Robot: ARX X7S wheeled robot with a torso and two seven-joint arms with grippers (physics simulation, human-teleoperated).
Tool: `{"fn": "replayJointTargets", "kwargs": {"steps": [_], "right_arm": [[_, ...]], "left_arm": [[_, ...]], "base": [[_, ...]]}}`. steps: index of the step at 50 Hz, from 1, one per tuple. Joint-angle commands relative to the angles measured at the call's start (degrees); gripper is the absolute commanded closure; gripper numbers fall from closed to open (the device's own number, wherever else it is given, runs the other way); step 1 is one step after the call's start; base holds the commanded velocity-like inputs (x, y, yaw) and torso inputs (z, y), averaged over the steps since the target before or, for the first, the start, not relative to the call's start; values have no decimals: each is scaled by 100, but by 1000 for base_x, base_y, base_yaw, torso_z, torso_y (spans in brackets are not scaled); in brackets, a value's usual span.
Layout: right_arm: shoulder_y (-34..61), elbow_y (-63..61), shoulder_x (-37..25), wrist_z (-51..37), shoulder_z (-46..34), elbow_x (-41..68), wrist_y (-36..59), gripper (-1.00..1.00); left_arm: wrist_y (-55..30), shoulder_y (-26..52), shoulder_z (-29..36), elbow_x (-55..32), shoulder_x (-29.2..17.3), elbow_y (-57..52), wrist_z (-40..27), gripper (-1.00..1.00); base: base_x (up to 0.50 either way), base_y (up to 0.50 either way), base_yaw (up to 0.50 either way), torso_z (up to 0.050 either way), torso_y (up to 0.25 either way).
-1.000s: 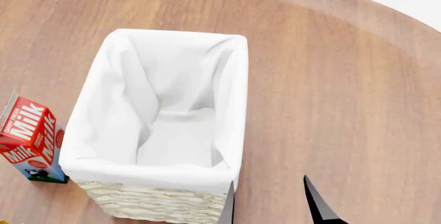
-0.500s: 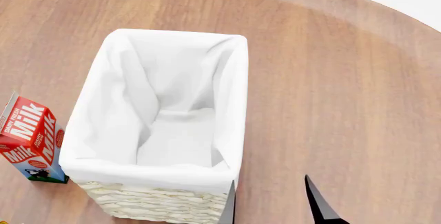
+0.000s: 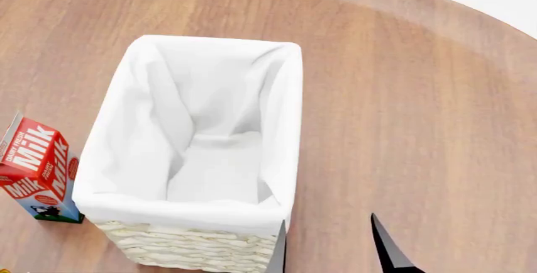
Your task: Pick up the tomato sauce, and put it in the basket.
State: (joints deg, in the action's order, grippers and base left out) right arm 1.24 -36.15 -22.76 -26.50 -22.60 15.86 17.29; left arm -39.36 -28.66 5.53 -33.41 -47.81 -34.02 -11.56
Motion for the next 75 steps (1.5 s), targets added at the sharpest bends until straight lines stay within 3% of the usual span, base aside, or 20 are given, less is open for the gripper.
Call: {"fn": "replayJointTargets", "kwargs": {"steps": [1,28,32,41,46,57,58,59,60,64,70,75], "right_arm": [[-4,-68,97,136,107,-155,0,-100],[4,-142,37,85,134,-101,6,-100],[15,-134,15,47,110,-170,59,-100],[18,-148,14,45,114,-118,57,-100],[17,-152,4,48,130,-85,41,-100],[28,-154,-7,35,119,-71,47,-100],[28,-153,-10,34,116,-75,44,-100],[25,-138,-10,36,114,-77,30,-100],[24,-132,-8,36,113,-77,21,-100],[34,-128,-6,32,95,-76,32,-100],[37,-58,0,48,71,-86,-26,-100],[51,-55,-1,44,58,-82,-16,-100]], "left_arm": [[67,-256,-728,-554,-35,-694,48,100],[-392,-70,-2327,-2687,-878,-2568,-773,100],[451,-281,-2047,-2937,-1620,-2593,-1291,100],[2993,-424,-733,-2833,-3898,-2594,-2477,100],[3148,50,-594,-3052,-4200,-2595,-2466,100],[2562,1167,-1482,-4290,-4216,-2594,-2096,100],[1702,2026,-623,-4742,-3357,-2596,-1991,100],[843,2886,237,-5310,-2497,-2572,-2394,100],[-16,3745,882,-5606,-2240,-2527,-2607,100],[-655,6959,1147,-6111,-1924,-2310,-2840,100],[-1311,8225,1607,-6422,-1324,-1839,-3052,100],[-1619,8804,1822,-6419,-996,-1458,-3071,100]], "base": [[0,0,0,0,0],[0,0,0,0,0],[0,0,0,0,0],[0,0,0,0,0],[0,0,0,0,0],[0,0,0,0,0],[0,0,0,0,0],[0,0,0,0,0],[0,0,0,0,0],[0,0,0,0,0],[0,0,0,0,0],[0,0,0,0,0]]}}
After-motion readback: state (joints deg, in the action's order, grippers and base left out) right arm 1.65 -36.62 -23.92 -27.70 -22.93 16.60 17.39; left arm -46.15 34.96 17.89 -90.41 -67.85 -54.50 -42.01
